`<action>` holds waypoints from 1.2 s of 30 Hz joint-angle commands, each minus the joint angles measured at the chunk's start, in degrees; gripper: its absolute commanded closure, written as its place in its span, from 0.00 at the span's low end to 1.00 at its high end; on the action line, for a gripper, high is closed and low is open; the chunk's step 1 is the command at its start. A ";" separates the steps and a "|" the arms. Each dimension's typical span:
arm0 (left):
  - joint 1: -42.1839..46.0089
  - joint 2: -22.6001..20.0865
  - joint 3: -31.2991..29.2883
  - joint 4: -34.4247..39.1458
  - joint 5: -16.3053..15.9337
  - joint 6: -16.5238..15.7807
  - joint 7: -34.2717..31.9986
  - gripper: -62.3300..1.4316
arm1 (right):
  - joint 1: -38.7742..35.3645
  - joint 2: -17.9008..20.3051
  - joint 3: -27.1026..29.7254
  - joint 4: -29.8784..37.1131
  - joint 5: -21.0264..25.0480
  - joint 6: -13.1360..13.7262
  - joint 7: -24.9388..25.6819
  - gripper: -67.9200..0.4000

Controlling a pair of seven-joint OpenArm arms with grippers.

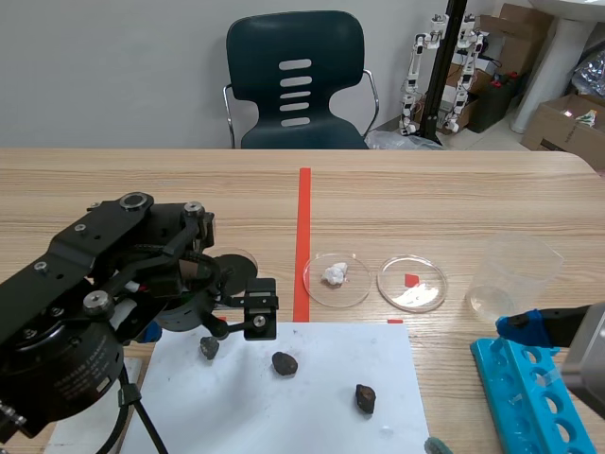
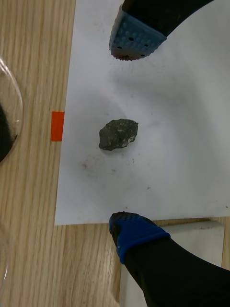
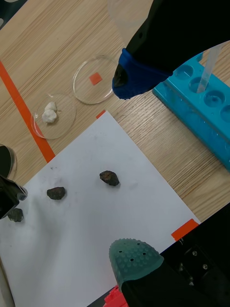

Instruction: Pick up the left mineral with the left hand

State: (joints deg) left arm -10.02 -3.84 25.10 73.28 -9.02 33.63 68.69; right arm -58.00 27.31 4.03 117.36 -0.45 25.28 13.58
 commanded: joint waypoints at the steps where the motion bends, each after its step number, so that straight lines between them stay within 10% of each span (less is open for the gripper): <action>1: -0.63 0.17 0.07 0.63 0.26 0.13 -0.28 0.00 | -0.24 -0.02 0.13 1.14 0.66 -0.22 0.68 0.10; 36: -1.73 1.29 0.07 -4.87 0.57 0.11 -1.73 0.09 | -0.24 -0.02 0.13 1.14 0.66 -0.22 0.68 0.10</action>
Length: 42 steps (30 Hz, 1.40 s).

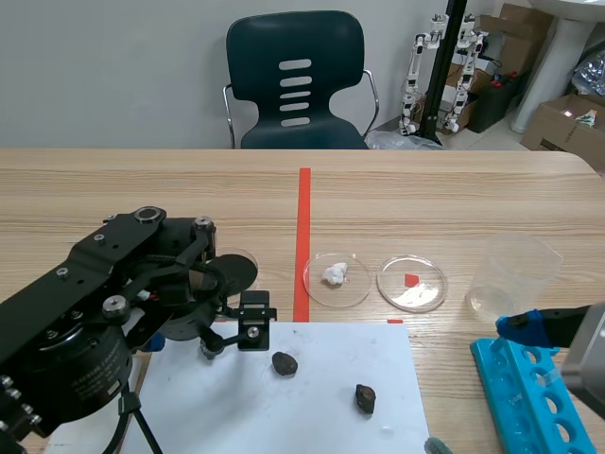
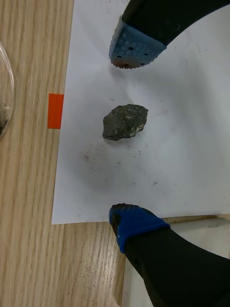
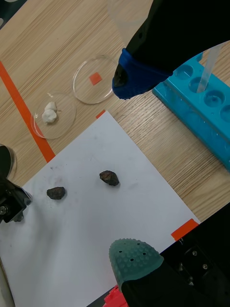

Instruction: Pick up the left mineral with the left hand

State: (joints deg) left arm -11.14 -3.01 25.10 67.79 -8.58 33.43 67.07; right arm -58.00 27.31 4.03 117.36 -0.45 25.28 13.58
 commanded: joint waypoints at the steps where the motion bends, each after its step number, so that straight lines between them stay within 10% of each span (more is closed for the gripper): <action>1: -0.61 0.46 0.07 0.61 -0.20 0.31 -0.13 0.13 | -0.24 -0.02 0.13 1.14 0.66 -0.22 0.68 0.10; 20: -0.33 0.46 0.07 0.11 -2.99 0.33 0.07 0.40 | -0.24 -0.02 0.13 1.14 0.66 -0.22 0.68 0.10; 34: -0.28 0.46 0.07 0.02 -2.99 0.33 0.02 0.79 | -0.24 -0.02 0.13 1.14 0.66 -0.22 0.68 0.10; 42: -0.28 0.46 0.07 0.02 -3.02 0.33 0.02 0.80 | -0.24 -0.02 0.13 1.14 0.66 -0.22 0.68 0.10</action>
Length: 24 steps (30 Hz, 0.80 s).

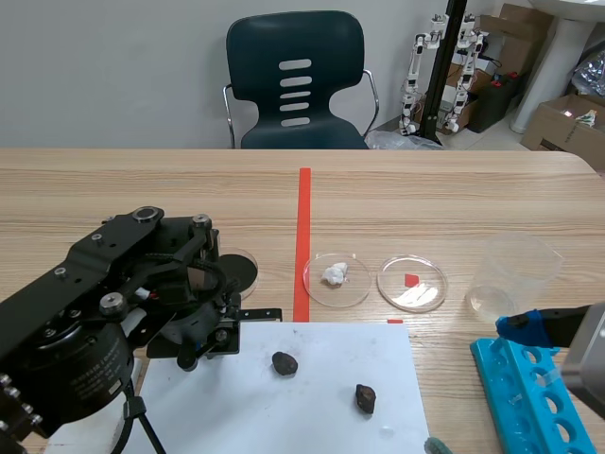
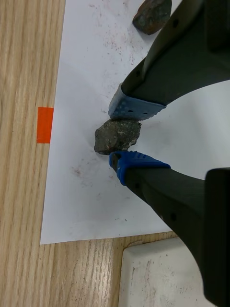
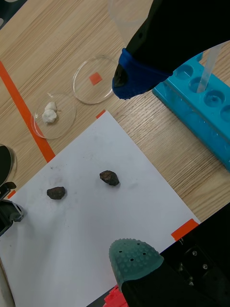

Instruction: Pick up the left mineral with the left hand

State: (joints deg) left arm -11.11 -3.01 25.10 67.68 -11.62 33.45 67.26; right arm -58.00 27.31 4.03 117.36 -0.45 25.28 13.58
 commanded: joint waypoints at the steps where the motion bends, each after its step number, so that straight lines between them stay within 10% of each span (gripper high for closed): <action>1: -0.31 0.42 0.07 0.15 0.02 0.31 -0.20 0.80 | -0.24 -0.02 0.13 1.14 0.66 -0.22 0.68 0.10; 24: 14.19 -10.14 -0.11 25.03 -3.67 0.31 -18.88 0.80 | -0.24 -0.02 0.13 1.14 0.66 -0.22 0.68 0.10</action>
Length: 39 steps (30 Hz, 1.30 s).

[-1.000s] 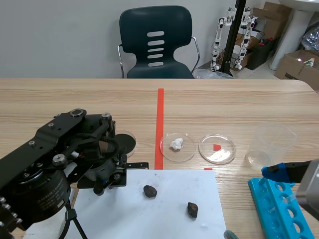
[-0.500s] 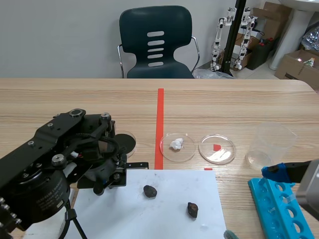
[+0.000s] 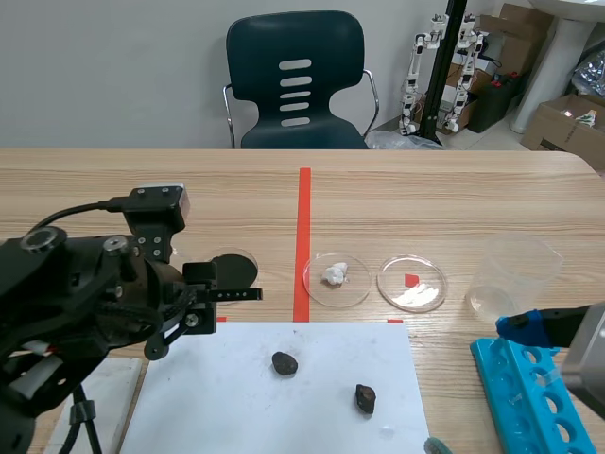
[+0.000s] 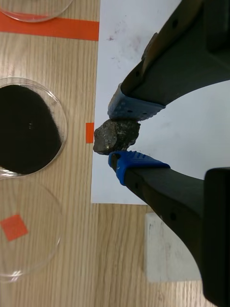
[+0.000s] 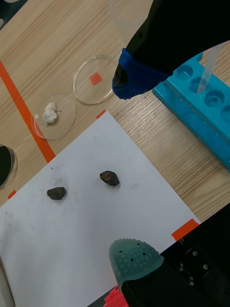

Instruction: Pick up the left mineral with the left hand

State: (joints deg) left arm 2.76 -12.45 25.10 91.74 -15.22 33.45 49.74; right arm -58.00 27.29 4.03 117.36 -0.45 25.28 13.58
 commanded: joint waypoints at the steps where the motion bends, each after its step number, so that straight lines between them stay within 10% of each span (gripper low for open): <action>1: 1.25 -1.64 -0.11 2.21 -0.68 0.28 -3.19 0.80 | -0.24 0.00 0.13 1.14 0.66 -0.22 0.68 0.10; 9: 10.40 -7.37 -2.93 9.70 -4.85 -3.78 -18.86 0.80 | -0.24 0.00 0.13 1.14 0.66 -0.22 0.68 0.10; 32: 40.76 -8.72 -25.66 24.59 -4.70 -46.93 -45.27 0.80 | -0.24 0.00 0.13 1.14 0.66 -0.22 0.68 0.10; 39: 41.97 -8.72 -28.55 24.57 -4.72 -48.43 -44.35 0.80 | -0.24 0.00 0.13 1.14 0.66 -0.22 0.68 0.10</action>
State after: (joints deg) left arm 45.04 -21.28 -3.73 115.55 -19.57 -15.07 5.80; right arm -58.00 27.29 4.03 117.36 -0.45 25.28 13.58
